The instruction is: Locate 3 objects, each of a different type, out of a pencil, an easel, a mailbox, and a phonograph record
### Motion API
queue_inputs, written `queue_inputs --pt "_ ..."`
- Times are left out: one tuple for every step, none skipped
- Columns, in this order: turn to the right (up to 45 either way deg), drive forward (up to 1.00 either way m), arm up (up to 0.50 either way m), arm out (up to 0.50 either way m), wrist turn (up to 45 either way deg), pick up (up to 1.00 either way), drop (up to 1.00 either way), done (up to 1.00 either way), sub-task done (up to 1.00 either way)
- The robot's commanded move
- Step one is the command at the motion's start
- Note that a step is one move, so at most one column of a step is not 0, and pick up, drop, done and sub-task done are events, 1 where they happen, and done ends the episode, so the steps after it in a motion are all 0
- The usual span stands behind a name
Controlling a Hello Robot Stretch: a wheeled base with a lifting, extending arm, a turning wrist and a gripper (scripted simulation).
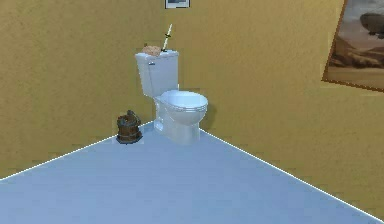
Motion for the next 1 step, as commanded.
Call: queue_inputs --pt "45.0 0.00 0.00 0.00 0.0 0.00 0.00 0.00 0.00"
